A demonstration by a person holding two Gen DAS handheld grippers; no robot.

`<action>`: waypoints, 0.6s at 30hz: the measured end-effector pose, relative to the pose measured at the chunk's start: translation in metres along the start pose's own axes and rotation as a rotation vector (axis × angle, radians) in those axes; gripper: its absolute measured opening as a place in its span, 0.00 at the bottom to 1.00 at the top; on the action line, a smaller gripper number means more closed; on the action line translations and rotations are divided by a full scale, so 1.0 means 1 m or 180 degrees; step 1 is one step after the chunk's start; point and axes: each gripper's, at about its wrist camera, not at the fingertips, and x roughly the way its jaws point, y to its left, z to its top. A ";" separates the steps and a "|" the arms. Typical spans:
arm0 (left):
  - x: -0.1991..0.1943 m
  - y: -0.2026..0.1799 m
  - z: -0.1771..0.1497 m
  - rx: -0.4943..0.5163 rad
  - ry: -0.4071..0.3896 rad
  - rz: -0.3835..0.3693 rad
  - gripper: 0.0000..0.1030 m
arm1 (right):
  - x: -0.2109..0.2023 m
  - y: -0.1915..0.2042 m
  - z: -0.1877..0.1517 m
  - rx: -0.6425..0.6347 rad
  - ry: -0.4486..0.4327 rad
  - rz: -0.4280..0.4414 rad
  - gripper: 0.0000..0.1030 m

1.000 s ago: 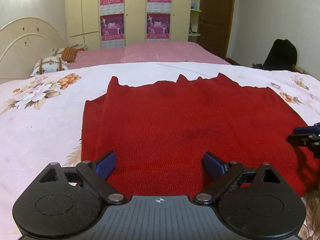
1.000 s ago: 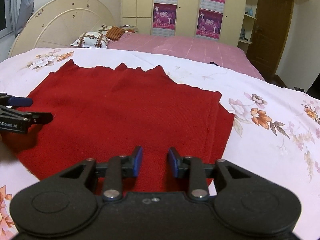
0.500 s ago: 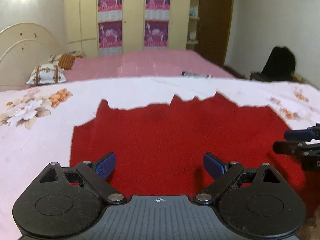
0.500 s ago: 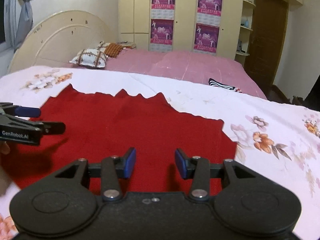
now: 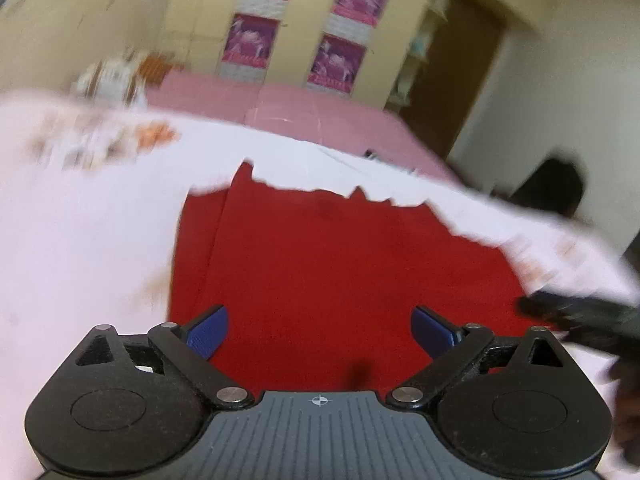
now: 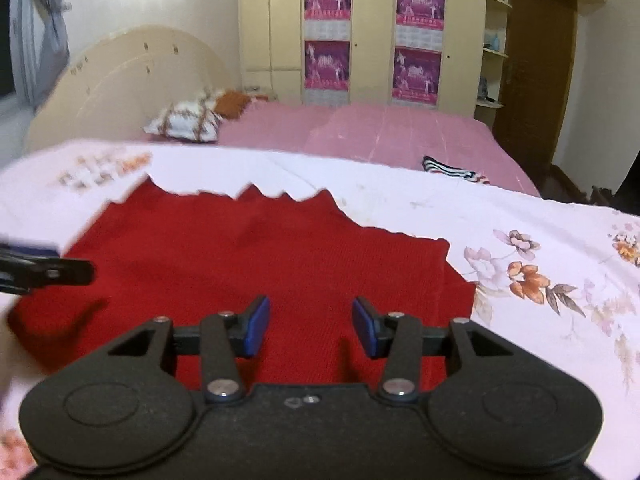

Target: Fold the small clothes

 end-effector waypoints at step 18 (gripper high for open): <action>-0.003 0.061 -0.083 -0.2212 -0.0488 -0.0226 0.66 | -0.033 0.042 -0.001 0.0137 -0.0024 0.0427 0.44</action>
